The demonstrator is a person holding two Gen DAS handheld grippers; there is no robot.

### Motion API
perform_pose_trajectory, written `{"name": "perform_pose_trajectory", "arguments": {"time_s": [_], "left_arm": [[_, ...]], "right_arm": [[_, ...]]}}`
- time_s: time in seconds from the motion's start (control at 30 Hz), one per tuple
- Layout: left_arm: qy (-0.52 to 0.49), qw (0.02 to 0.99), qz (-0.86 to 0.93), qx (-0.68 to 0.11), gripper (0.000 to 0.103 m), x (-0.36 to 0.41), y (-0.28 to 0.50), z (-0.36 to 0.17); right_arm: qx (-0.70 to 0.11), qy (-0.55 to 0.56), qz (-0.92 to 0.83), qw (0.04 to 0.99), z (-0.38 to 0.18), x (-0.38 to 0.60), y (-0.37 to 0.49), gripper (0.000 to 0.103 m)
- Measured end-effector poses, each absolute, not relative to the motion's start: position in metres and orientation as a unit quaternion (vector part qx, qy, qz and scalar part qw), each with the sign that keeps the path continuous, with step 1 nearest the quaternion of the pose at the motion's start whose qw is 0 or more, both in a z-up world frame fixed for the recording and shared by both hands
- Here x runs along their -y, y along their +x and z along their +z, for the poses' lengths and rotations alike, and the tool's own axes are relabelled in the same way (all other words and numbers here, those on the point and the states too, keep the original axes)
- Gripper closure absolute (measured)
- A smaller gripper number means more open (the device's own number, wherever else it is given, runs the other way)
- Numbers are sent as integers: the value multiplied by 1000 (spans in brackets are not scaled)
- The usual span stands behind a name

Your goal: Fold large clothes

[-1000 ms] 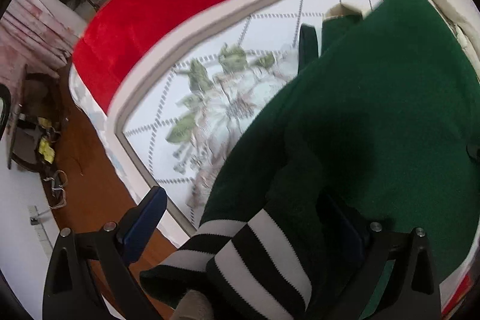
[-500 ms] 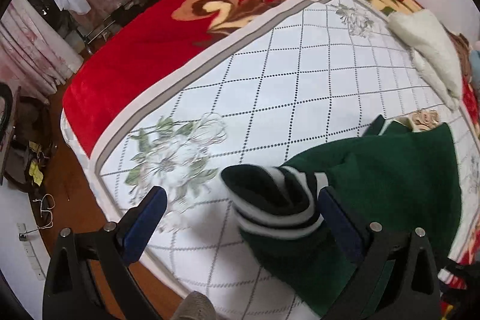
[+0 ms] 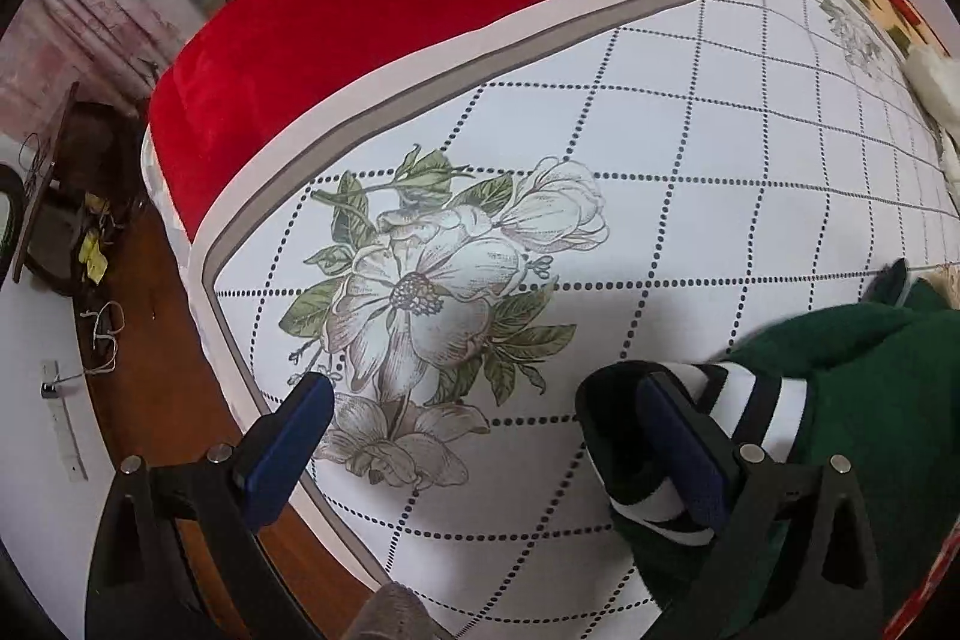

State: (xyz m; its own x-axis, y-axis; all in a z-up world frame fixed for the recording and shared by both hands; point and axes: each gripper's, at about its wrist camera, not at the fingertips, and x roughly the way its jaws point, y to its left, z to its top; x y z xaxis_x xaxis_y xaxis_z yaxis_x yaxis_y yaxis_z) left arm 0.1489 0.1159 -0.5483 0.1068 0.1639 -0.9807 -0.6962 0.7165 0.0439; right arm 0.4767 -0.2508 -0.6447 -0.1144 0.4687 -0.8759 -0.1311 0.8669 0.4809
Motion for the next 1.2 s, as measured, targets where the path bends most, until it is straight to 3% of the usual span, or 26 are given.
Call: {"name": "perform_pose_trajectory", "arguments": {"time_s": [0.13, 0.27, 0.43, 0.57, 0.67, 0.83, 0.97, 1.13, 1.17, 1.2], "left_arm": [[-204, 723, 302, -587, 0, -109, 151, -532], [-189, 745, 296, -567, 0, -97, 148, -494], [-148, 776, 271, -550, 0, -72, 153, -465], [-108, 778, 247, -567, 0, -54, 167, -480], [-86, 765, 235, -594, 0, -44, 174, -505], [-77, 741, 203, -636, 0, -43, 179, -552], [-94, 734, 194, -645, 0, -49, 185, -555], [-138, 744, 190, -626, 0, -60, 166, -517], [-161, 744, 183, -622, 0, -62, 159, -511], [-194, 743, 172, -617, 0, -65, 149, -504]], "right_arm": [[-748, 83, 185, 632, -692, 224, 487, 65], [-752, 44, 210, 623, -667, 220, 485, 65], [-739, 127, 221, 624, -610, 280, 430, 58], [-770, 143, 164, 600, -615, 319, 364, 58], [-812, 159, 121, 549, -656, 338, 307, 58], [-805, 136, 75, 572, -698, 329, 284, 58], [-807, 160, 41, 567, -718, 326, 296, 50], [-777, 264, 97, 563, -687, 358, 288, 39], [-763, 284, 103, 571, -680, 368, 283, 35], [-741, 308, 106, 588, -672, 381, 277, 22]]}}
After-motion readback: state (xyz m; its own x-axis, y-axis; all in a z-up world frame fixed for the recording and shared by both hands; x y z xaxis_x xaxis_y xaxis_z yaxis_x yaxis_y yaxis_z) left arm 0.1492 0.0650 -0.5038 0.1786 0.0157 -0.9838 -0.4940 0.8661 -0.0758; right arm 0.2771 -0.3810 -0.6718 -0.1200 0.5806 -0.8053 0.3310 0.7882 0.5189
